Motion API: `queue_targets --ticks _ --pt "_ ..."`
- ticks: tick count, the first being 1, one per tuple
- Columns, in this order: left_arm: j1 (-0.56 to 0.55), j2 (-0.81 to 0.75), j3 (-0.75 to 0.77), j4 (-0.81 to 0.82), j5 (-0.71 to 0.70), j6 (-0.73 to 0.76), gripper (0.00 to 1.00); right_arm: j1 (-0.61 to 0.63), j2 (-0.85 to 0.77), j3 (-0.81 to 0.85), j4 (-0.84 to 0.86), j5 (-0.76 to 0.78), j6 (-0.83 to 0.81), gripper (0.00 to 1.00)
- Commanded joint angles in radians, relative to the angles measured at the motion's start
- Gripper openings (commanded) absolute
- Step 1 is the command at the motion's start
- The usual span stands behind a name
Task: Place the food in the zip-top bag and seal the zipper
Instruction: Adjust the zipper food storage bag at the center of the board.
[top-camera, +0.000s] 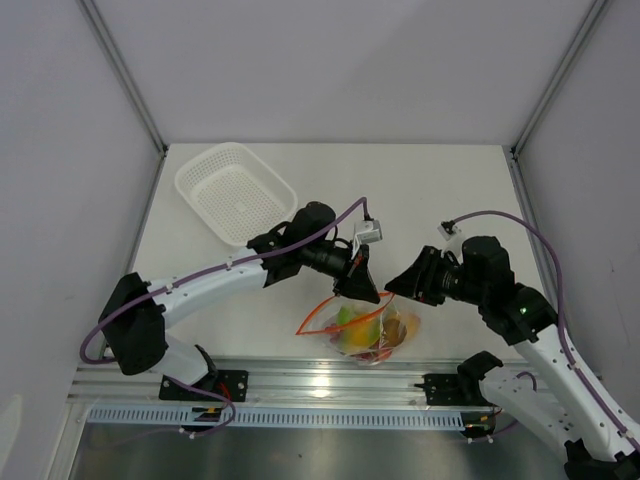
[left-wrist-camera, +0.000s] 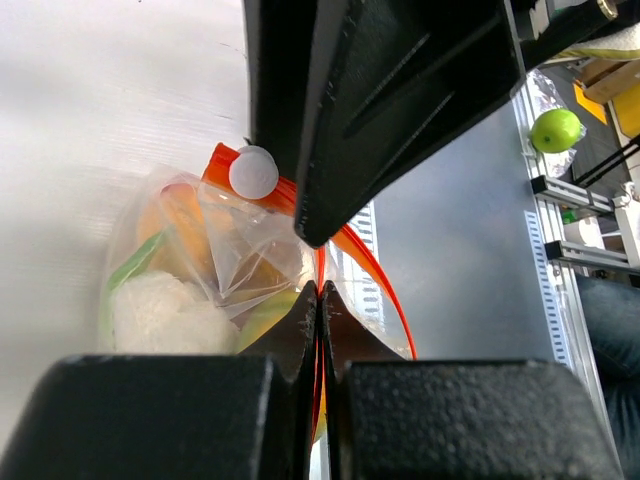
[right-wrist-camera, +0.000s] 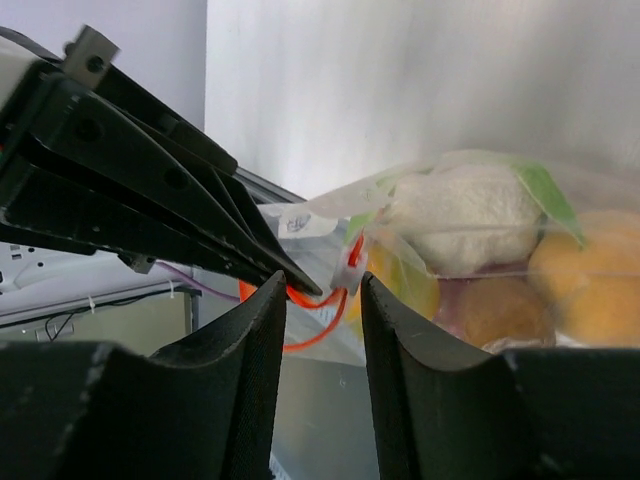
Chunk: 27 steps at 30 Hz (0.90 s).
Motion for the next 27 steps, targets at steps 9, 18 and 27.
queue_targets --ticks 9,18,27 --pt "-0.027 -0.039 0.019 -0.023 -0.043 0.036 0.01 0.054 -0.002 0.019 -0.027 0.080 0.080 0.29" --pt "-0.047 -0.060 0.031 -0.078 -0.078 0.072 0.00 0.055 0.066 0.027 -0.018 0.132 0.115 0.32" --pt "-0.056 -0.083 0.032 -0.093 -0.100 0.080 0.01 0.086 0.096 0.028 -0.006 0.144 0.135 0.23"
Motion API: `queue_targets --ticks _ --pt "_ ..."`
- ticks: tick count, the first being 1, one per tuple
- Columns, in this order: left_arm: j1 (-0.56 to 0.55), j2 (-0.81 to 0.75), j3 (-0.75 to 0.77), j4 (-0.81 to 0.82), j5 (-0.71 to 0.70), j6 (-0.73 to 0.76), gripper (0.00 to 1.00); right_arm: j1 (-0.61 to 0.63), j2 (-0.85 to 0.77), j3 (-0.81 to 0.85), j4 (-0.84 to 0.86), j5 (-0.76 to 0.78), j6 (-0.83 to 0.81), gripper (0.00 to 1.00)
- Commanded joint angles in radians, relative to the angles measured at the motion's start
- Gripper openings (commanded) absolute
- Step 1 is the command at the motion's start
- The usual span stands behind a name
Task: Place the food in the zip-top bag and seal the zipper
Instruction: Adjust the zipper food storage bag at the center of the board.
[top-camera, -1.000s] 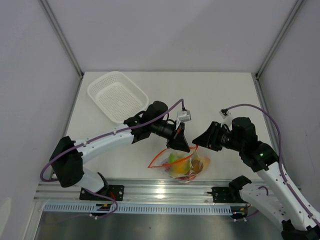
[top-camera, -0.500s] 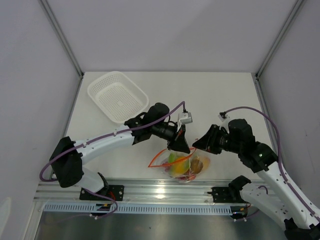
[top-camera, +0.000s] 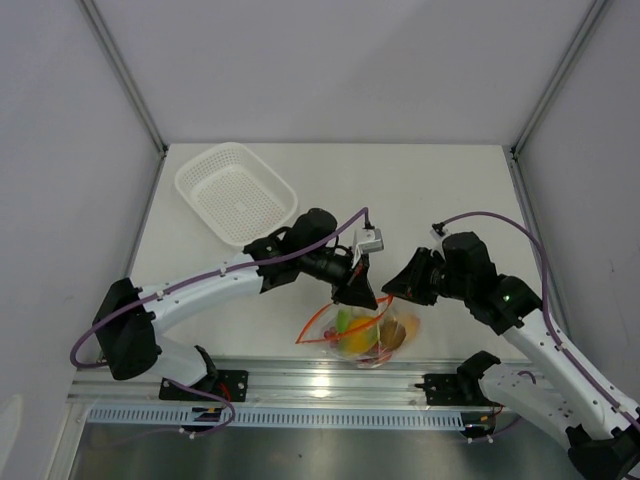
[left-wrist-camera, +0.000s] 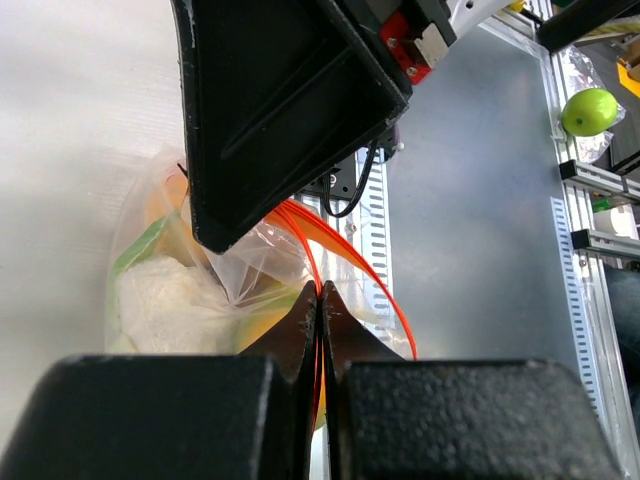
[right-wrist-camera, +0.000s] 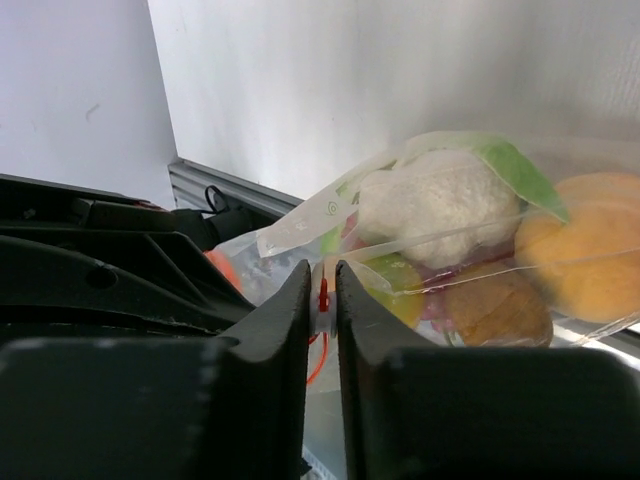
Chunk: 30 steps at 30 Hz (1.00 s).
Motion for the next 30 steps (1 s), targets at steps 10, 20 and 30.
queue_targets --ticks 10,20,30 --pt "-0.031 -0.088 0.033 -0.055 -0.092 0.079 0.57 0.064 -0.015 0.044 0.011 0.081 0.073 0.00" --pt "-0.112 -0.129 0.042 -0.082 -0.287 0.104 0.87 0.107 -0.005 0.090 -0.041 0.188 0.148 0.00" --pt "-0.203 -0.114 0.039 -0.101 -0.545 0.125 0.88 0.141 -0.012 0.117 -0.049 0.237 0.269 0.00"
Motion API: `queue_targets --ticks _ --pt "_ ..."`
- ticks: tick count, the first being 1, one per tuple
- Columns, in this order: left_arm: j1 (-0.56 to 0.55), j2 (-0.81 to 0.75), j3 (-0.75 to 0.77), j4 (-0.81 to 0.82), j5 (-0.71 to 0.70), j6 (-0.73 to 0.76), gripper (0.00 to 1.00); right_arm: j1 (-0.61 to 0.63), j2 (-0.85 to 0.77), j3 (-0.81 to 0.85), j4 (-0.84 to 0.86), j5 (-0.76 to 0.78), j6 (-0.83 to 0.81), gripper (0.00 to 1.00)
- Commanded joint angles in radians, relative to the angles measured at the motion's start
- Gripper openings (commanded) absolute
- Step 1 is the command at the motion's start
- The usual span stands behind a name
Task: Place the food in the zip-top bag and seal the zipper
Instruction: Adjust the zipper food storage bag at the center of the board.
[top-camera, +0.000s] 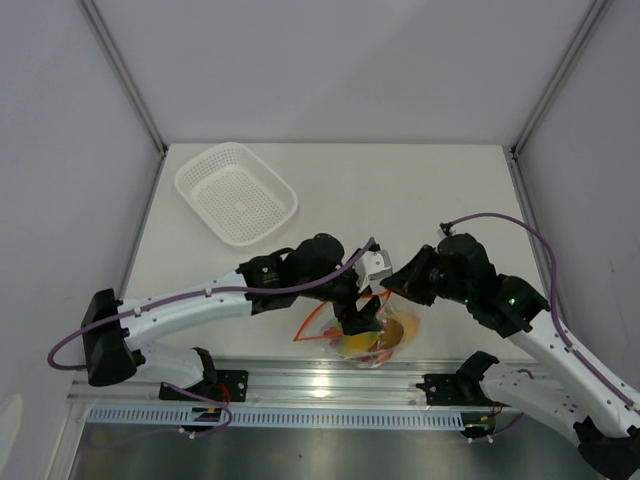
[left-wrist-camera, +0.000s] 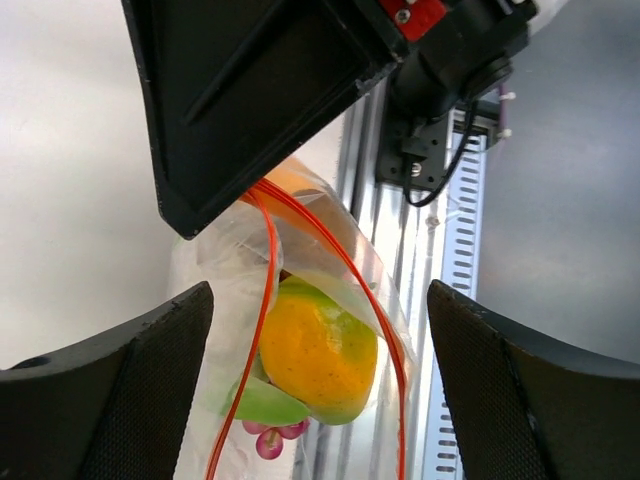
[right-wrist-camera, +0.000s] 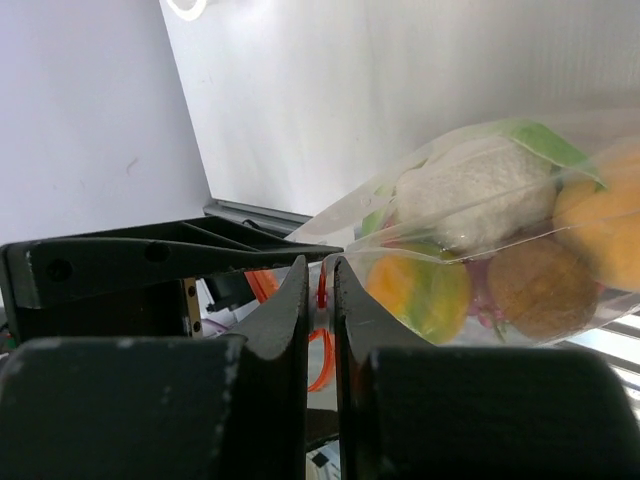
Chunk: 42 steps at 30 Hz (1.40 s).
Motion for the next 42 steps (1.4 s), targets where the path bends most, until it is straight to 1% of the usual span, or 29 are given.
queue_targets --ticks 1,2,5,6,8,9,11,12,14,15,16,17,18,19,20,21,22,23,25,26,27,28,29,32,34,37,38,39,42 --pt "-0.031 -0.013 0.034 0.000 -0.154 0.017 0.86 0.017 -0.012 0.037 0.006 0.043 0.082 0.00" --pt "-0.034 -0.010 0.033 0.003 -0.168 0.017 0.85 0.021 -0.012 0.035 0.005 0.048 0.092 0.00" --pt "-0.045 0.013 0.037 0.005 -0.178 0.002 0.68 0.044 -0.014 0.023 0.009 0.069 0.134 0.00" --pt "-0.048 0.022 0.042 -0.001 -0.181 -0.001 0.57 0.053 -0.014 0.022 0.012 0.074 0.144 0.00" --pt "-0.056 0.045 0.054 -0.011 -0.196 -0.021 0.46 0.076 -0.012 0.020 0.015 0.084 0.168 0.00" --pt "-0.057 0.050 0.054 -0.009 -0.199 -0.027 0.35 0.084 -0.012 0.020 0.014 0.084 0.176 0.00" --pt "-0.059 0.054 0.053 -0.005 -0.202 -0.041 0.24 0.099 -0.015 0.025 0.005 0.129 0.188 0.00" --pt "-0.059 0.056 0.051 -0.005 -0.207 -0.046 0.12 0.103 -0.017 0.025 0.003 0.134 0.190 0.00" --pt "-0.059 0.053 0.051 -0.005 -0.205 -0.052 0.02 0.106 -0.027 0.026 0.003 0.138 0.182 0.01" --pt "-0.059 0.050 0.051 -0.008 -0.205 -0.052 0.01 0.106 -0.030 0.032 0.005 0.143 0.158 0.03" --pt "-0.059 0.047 0.051 -0.009 -0.195 -0.052 0.01 0.106 -0.032 0.037 -0.001 0.147 0.138 0.10" --pt "-0.059 0.042 0.044 -0.008 -0.191 -0.053 0.01 0.106 -0.032 0.046 -0.009 0.152 0.113 0.14" --pt "-0.058 0.028 0.042 -0.006 -0.187 -0.055 0.00 0.104 -0.030 0.069 -0.018 0.166 0.042 0.18" --pt "-0.056 0.022 0.039 -0.005 -0.158 -0.055 0.00 0.104 -0.029 0.083 -0.037 0.173 0.002 0.26" --pt "-0.054 0.013 0.031 -0.003 -0.141 -0.055 0.00 0.104 -0.026 0.095 -0.052 0.181 -0.041 0.32" --pt "-0.051 0.004 0.028 -0.002 -0.118 -0.055 0.01 0.103 -0.026 0.107 -0.064 0.195 -0.089 0.35" --pt "-0.042 -0.011 0.016 0.001 -0.062 -0.058 0.01 0.101 -0.026 0.126 -0.087 0.195 -0.181 0.41" --pt "-0.036 -0.021 0.011 0.006 -0.037 -0.062 0.01 0.099 -0.027 0.132 -0.095 0.196 -0.224 0.47" --pt "-0.009 -0.042 -0.014 0.026 0.020 -0.082 0.01 0.081 -0.030 0.156 -0.132 0.196 -0.317 0.52" --pt "0.004 -0.045 -0.019 0.034 0.093 -0.092 0.01 0.073 -0.032 0.161 -0.138 0.195 -0.345 0.55" --pt "0.018 -0.050 -0.024 0.040 0.138 -0.098 0.00 0.069 -0.046 0.161 -0.135 0.189 -0.373 0.56" --pt "0.039 -0.056 -0.041 0.057 0.175 -0.104 0.01 0.055 -0.055 0.154 -0.126 0.172 -0.426 0.60" --pt "0.045 -0.062 -0.047 0.061 0.228 -0.108 0.01 0.049 -0.064 0.147 -0.118 0.163 -0.450 0.60" --pt "0.074 -0.074 -0.061 0.081 0.305 -0.125 0.01 0.023 -0.104 0.115 -0.077 0.097 -0.528 0.59" --pt "0.093 -0.075 -0.055 0.078 0.376 -0.128 0.01 0.015 -0.144 0.085 -0.012 0.031 -0.560 0.58" --pt "0.102 -0.065 -0.045 0.066 0.453 -0.125 0.01 0.007 -0.211 -0.001 0.110 -0.150 -0.629 0.56" --pt "0.102 -0.064 -0.045 0.064 0.471 -0.125 0.01 0.009 -0.222 -0.023 0.139 -0.252 -0.638 0.56" --pt "0.102 -0.062 -0.045 0.070 0.496 -0.128 0.01 0.009 -0.231 -0.061 0.197 -0.299 -0.643 0.56" --pt "0.104 -0.064 -0.051 0.098 0.526 -0.145 0.01 0.009 -0.225 -0.112 0.273 -0.435 -0.651 0.54"
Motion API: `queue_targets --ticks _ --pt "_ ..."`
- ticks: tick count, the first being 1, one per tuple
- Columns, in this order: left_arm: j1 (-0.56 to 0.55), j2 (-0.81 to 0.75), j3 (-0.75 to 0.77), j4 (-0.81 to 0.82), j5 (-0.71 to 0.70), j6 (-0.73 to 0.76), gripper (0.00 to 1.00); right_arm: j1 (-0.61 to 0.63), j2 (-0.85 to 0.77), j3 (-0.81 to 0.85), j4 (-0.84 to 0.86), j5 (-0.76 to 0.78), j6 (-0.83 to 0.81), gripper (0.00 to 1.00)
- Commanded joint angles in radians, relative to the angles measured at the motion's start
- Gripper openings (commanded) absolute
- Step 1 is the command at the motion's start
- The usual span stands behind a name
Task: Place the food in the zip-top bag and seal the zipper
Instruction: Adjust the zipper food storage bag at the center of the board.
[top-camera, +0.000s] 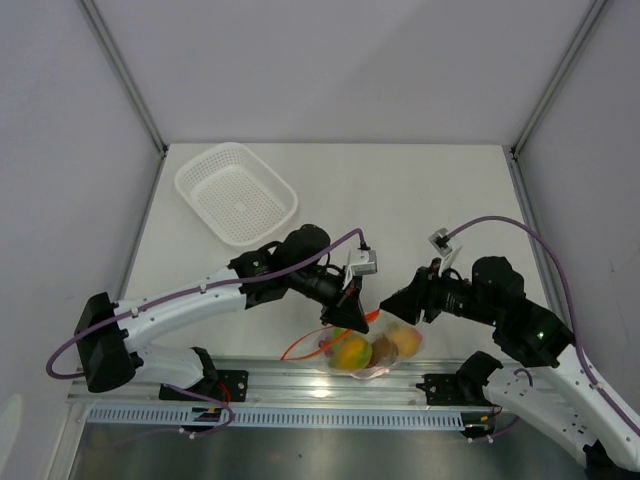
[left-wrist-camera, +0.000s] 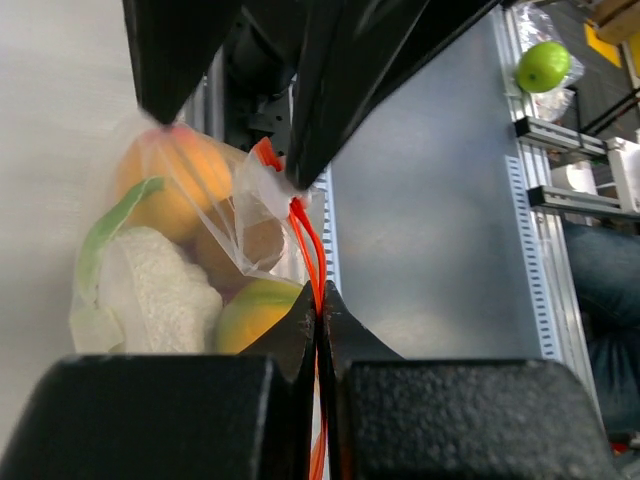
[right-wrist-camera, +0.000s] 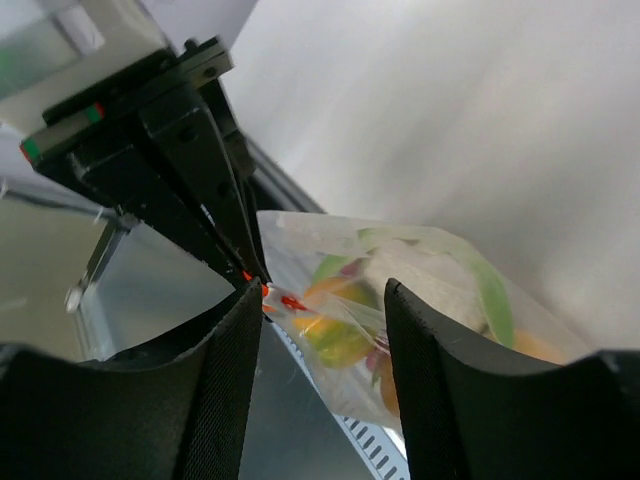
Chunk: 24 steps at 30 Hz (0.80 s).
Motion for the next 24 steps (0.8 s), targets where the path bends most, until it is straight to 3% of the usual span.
queue_targets --ticks 1,10,24 --pt "0.006 -0.034 0.008 0.090 0.135 -0.033 0.01 0.000 0.016 -0.049 0.169 -0.241 -0.074 0.54" --pt "0.008 -0.023 -0.007 0.116 0.149 -0.045 0.01 0.001 0.012 -0.092 0.187 -0.273 -0.110 0.46" --pt "0.046 -0.011 -0.036 0.142 0.178 -0.056 0.01 0.001 -0.013 -0.170 0.267 -0.412 -0.087 0.49"
